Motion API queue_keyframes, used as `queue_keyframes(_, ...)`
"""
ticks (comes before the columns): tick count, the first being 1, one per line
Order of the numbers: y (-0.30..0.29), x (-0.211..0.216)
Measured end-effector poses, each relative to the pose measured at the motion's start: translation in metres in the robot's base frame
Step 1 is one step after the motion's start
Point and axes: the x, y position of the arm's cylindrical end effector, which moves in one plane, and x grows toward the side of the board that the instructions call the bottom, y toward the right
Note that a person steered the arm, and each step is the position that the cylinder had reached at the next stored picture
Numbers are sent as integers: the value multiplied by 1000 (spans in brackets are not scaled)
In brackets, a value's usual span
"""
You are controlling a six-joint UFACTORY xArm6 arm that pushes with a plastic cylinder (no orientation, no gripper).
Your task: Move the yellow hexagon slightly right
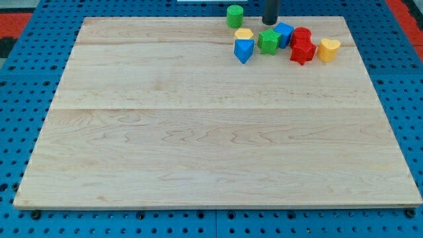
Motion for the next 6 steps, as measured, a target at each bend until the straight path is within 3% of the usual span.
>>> queue_keyframes(3, -208, 26)
queue_keyframes(4, -249, -4)
queue_keyframes(5, -239, -8)
queue_keyframes(6, -162, -5)
